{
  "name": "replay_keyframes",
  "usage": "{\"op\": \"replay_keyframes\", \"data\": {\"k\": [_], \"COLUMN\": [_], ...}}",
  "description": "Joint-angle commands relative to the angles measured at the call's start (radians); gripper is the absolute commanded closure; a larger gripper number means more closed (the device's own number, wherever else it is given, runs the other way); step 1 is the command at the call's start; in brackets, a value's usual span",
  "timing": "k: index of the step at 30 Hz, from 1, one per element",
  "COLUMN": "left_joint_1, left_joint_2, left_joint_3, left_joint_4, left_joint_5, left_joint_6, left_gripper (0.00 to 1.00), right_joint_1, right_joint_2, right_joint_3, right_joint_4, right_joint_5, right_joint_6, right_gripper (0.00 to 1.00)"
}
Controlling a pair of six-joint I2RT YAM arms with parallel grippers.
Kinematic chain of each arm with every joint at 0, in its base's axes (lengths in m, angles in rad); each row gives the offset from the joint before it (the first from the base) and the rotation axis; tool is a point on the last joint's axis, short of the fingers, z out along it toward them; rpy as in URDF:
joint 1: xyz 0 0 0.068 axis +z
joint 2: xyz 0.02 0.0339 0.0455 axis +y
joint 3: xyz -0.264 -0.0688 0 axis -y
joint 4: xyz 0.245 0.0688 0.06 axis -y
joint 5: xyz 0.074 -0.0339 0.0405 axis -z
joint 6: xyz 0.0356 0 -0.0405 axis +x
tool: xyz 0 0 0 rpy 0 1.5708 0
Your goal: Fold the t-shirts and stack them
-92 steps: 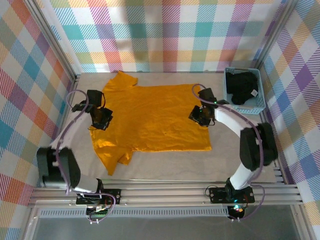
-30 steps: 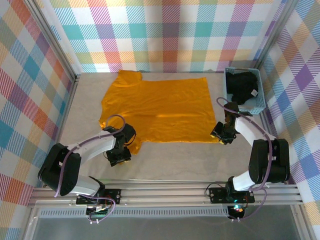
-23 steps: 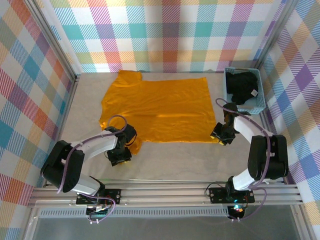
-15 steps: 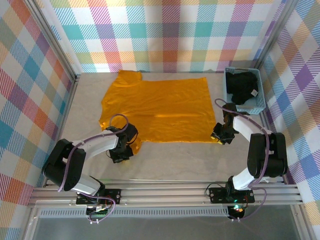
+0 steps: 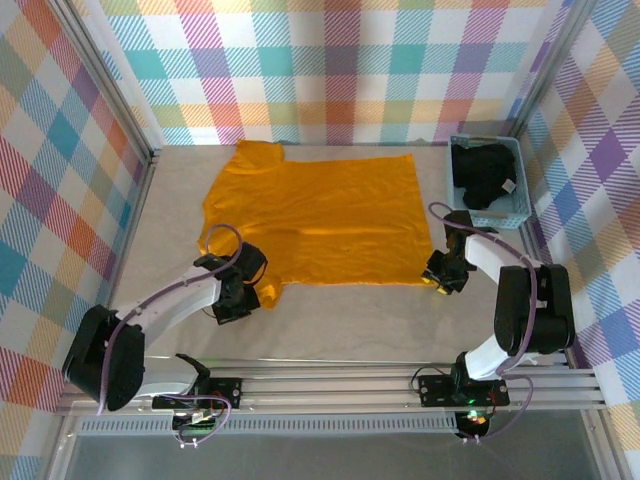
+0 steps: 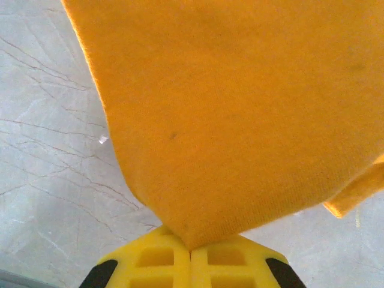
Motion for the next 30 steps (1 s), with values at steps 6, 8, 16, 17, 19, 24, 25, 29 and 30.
{"op": "replay_keyframes", "data": {"k": [6,8,16,17,19,24,25,29,30], "left_joint_1": [0.059,0.066,0.069,0.068,0.067,0.066,0.067,0.067,0.069], "left_joint_2": [-0.103,-0.114,-0.217,-0.227,-0.252,-0.335,-0.349,-0.356,-0.341], "left_joint_3": [-0.043,-0.043,-0.059,-0.062,-0.071,-0.098,-0.104,-0.068,-0.047], "left_joint_4": [-0.069,-0.081,-0.182,-0.209,-0.235,-0.27,-0.264,-0.22,-0.212], "left_joint_5": [0.042,0.04,0.022,0.022,0.042,0.118,0.13,0.13,0.122], "left_joint_6": [-0.051,-0.052,-0.089,-0.098,-0.116,-0.228,-0.246,-0.27,-0.272], "left_gripper": [1.0,1.0,1.0,1.0,1.0,1.0,1.0,1.0,1.0], "right_joint_1": [-0.016,-0.016,-0.015,-0.014,-0.015,-0.013,-0.013,0.008,0.014], "right_joint_2": [0.09,0.101,-0.069,-0.097,-0.146,-0.226,-0.235,-0.247,-0.243], "right_joint_3": [0.029,0.052,-0.02,-0.033,-0.055,-0.083,-0.089,-0.082,-0.073], "right_joint_4": [0.079,0.065,-0.027,-0.046,-0.078,-0.158,-0.164,-0.164,-0.167], "right_joint_5": [-0.018,-0.028,-0.047,-0.049,-0.053,-0.081,-0.096,-0.133,-0.132], "right_joint_6": [-0.039,-0.05,-0.053,-0.051,-0.048,-0.033,-0.028,-0.01,-0.007], "right_gripper": [0.84,0.92,1.0,1.0,1.0,1.0,1.0,1.0,1.0]}}
